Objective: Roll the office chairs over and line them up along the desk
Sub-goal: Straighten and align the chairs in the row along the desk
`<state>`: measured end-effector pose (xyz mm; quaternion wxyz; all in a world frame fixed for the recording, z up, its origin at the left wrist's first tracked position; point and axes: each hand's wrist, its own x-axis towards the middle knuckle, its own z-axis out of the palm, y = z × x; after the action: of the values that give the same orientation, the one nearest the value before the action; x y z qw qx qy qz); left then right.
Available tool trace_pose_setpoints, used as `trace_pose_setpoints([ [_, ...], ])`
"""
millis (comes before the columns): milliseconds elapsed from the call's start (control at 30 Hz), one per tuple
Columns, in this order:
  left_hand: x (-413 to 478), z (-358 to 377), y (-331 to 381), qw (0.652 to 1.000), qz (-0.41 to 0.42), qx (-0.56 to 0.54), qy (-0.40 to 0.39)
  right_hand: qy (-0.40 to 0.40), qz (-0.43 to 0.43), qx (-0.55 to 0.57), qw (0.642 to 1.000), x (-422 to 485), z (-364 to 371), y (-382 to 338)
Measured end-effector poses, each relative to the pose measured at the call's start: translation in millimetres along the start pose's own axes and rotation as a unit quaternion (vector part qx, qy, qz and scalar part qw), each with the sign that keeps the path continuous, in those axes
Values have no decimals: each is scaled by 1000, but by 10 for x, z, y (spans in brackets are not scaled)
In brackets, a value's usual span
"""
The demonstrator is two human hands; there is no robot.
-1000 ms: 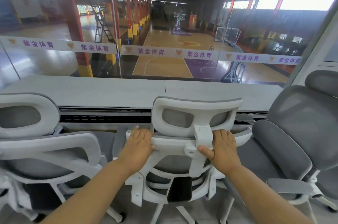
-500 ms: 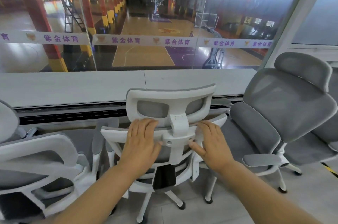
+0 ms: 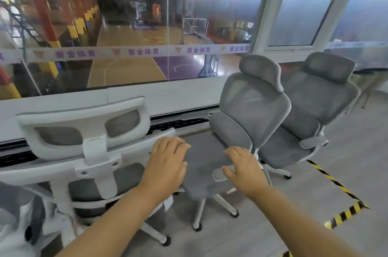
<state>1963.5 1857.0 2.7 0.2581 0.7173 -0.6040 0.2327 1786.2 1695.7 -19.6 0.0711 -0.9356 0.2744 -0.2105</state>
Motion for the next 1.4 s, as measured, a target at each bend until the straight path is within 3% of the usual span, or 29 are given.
trace_pose_setpoints([
  [267, 852, 1096, 1618, 998, 20, -34, -39, -13, 82, -49, 995, -583, -848, 1829],
  [467, 1314, 1663, 2297, 995, 29, -59, -69, -36, 115, -60, 991, -701, -1149, 2751],
  [867, 2774, 2924, 2685, 994, 11, -58, -90, -51, 147, -53, 986, 26, -1253, 4244],
  [1133, 3933, 3776, 2642, 988, -40, -54, -140, -47, 119, -61, 990, 1215, -1333, 5138],
  [1267, 4184, 4111, 2688, 978, -57, -48, -195, -65, 92, -29, 993, 1561, -1166, 5460],
  [1400, 4320, 4333, 2746, 968, -127, -38, -214, -71, 56, -5, 996, 1880, -1028, 5779],
])
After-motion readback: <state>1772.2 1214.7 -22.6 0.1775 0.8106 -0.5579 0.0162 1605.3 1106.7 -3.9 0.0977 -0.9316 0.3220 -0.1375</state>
